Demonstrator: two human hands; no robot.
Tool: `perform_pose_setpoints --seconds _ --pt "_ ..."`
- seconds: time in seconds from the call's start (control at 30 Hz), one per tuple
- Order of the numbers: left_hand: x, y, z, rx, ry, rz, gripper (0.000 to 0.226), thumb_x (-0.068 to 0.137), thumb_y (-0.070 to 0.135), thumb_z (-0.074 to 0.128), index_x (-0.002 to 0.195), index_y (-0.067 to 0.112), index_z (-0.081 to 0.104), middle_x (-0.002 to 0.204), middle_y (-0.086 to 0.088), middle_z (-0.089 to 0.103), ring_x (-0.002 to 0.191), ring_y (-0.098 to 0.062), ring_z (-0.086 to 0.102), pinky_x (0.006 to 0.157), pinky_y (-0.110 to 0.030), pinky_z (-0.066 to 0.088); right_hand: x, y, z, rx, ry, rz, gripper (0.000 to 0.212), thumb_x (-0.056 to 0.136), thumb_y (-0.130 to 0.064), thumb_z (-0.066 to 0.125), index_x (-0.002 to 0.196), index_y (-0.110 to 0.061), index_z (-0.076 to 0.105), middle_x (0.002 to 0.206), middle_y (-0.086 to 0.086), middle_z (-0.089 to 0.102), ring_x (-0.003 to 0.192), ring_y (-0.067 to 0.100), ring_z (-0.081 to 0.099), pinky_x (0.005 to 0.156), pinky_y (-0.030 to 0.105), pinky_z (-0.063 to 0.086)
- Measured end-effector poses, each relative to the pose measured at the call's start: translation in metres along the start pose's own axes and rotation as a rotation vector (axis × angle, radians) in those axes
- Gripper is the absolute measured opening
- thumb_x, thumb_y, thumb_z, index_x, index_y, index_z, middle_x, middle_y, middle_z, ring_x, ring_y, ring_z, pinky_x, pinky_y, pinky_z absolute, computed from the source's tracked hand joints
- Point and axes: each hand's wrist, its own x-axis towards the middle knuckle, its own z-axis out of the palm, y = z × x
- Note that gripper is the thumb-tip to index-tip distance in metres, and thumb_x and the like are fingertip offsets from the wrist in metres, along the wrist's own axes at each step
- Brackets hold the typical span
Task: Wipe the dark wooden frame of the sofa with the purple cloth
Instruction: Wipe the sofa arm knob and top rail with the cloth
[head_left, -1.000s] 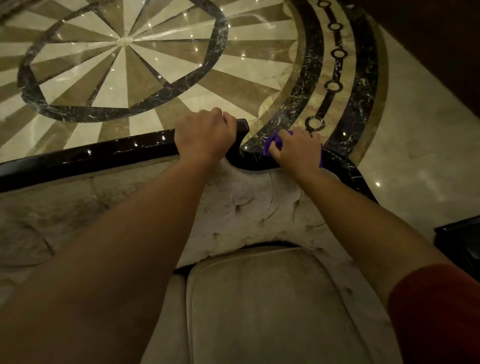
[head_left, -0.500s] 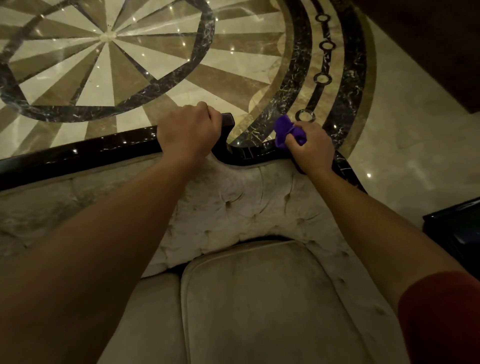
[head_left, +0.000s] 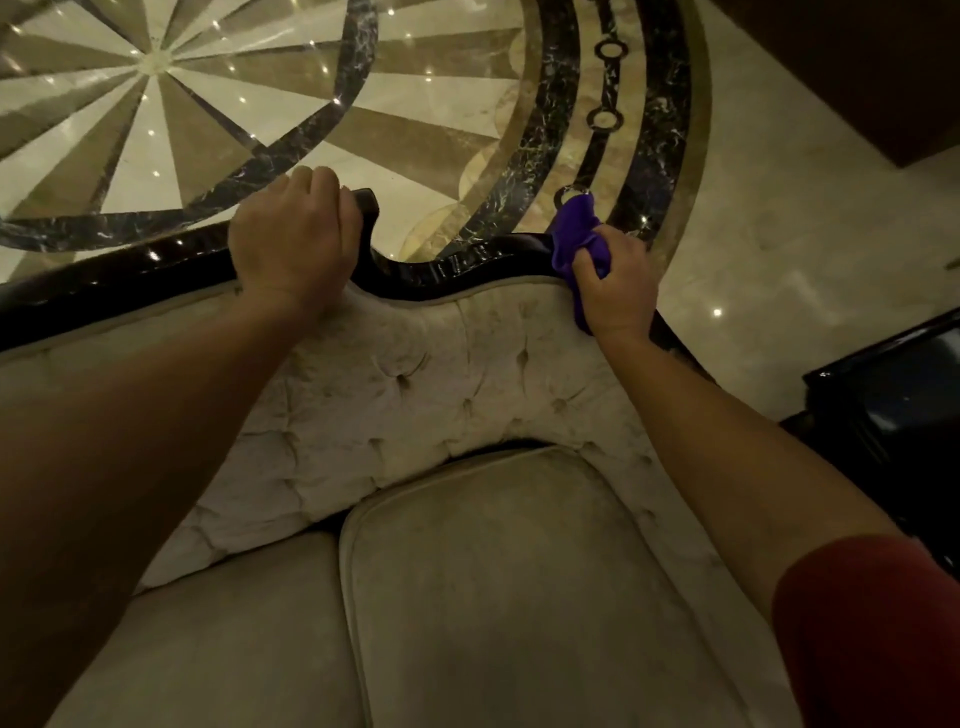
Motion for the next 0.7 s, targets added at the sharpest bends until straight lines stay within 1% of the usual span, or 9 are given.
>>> perform_pose_setpoints --seconds 0.07,0.1,0.17,0.3,0.37,0.43,0.5,0.6,0.7 --pt "0.0 0.008 0.004 -0.032 0.023 0.011 0.042 0.106 0.037 0.033 0.119 0.005 0.057 0.128 -0.024 0.06 0.115 -0.043 0.055 0.097 -0.057 0.043 -0.003 0.004 0.0 0.0 0.007 0.007 0.044 0.102 -0.035 0.059 0.14 -0.014 0.062 0.136 0.015 0.063 0.121 0.032 0.061 0.097 0.042 0.05" --pt "0.001 0.014 0.007 -0.048 0.045 0.063 0.042 0.104 0.037 0.038 0.129 0.007 0.053 0.143 -0.023 0.052 0.134 -0.042 0.047 0.113 -0.059 0.033 -0.004 0.007 -0.001 0.002 0.015 0.017 0.045 0.102 -0.035 0.059 0.141 -0.014 0.061 0.136 0.014 0.063 0.122 0.032 0.061 0.096 0.043 0.051" --pt "0.003 0.038 0.016 -0.095 0.057 0.224 0.052 0.098 0.036 0.046 0.143 0.011 0.045 0.164 -0.021 0.034 0.154 -0.041 0.025 0.125 -0.06 0.014 -0.008 0.016 -0.007 -0.021 0.031 0.042 0.046 0.103 -0.036 0.057 0.144 -0.016 0.059 0.136 0.013 0.065 0.121 0.033 0.062 0.094 0.042 0.052" --pt "-0.007 0.123 0.048 -0.284 -0.117 0.379 0.066 0.098 0.039 0.045 0.157 0.012 0.034 0.171 -0.016 0.023 0.16 -0.035 0.012 0.13 -0.053 0.008 -0.024 0.043 -0.019 -0.186 -0.011 0.063 0.047 0.106 -0.038 0.052 0.149 -0.019 0.053 0.136 0.016 0.063 0.115 0.038 0.064 0.086 0.044 0.054" --pt "-0.02 0.166 0.07 -0.299 -0.265 0.343 0.069 0.104 0.049 0.037 0.163 0.015 0.024 0.173 -0.013 0.018 0.161 -0.032 0.008 0.13 -0.053 0.006 -0.033 0.058 -0.027 -0.328 -0.062 0.089 0.049 0.106 -0.039 0.051 0.15 -0.018 0.049 0.134 0.021 0.061 0.112 0.041 0.063 0.083 0.047 0.054" --pt "-0.03 0.193 0.092 -0.281 -0.335 0.235 0.072 0.106 0.058 0.032 0.164 0.017 0.022 0.173 -0.012 0.017 0.161 -0.032 0.006 0.129 -0.054 0.002 -0.045 0.071 -0.035 -0.449 -0.102 0.078 0.05 0.106 -0.038 0.051 0.15 -0.014 0.048 0.129 0.024 0.061 0.106 0.042 0.064 0.08 0.047 0.053" --pt "-0.035 0.203 0.112 -0.264 -0.293 0.17 0.075 0.104 0.064 0.029 0.162 0.017 0.025 0.171 -0.014 0.022 0.16 -0.035 0.01 0.128 -0.058 0.003 -0.054 0.083 -0.042 -0.52 -0.129 0.056 0.051 0.106 -0.037 0.052 0.149 -0.01 0.047 0.127 0.026 0.062 0.105 0.042 0.063 0.085 0.048 0.051" --pt "-0.036 0.197 0.131 -0.244 -0.207 0.202 0.076 0.103 0.067 0.029 0.16 0.018 0.024 0.168 -0.017 0.027 0.158 -0.037 0.016 0.127 -0.062 0.007 -0.063 0.094 -0.047 -0.598 -0.176 0.053 0.051 0.107 -0.036 0.047 0.15 -0.009 0.045 0.129 0.024 0.063 0.11 0.042 0.062 0.098 0.051 0.048" --pt "-0.035 0.2 0.134 -0.233 -0.195 0.199 0.076 0.103 0.066 0.032 0.16 0.018 0.023 0.166 -0.017 0.027 0.157 -0.038 0.016 0.126 -0.06 0.004 -0.069 0.099 -0.053 -0.699 -0.2 0.044 0.048 0.108 -0.036 0.042 0.147 -0.008 0.045 0.129 0.023 0.063 0.11 0.041 0.062 0.106 0.055 0.042"
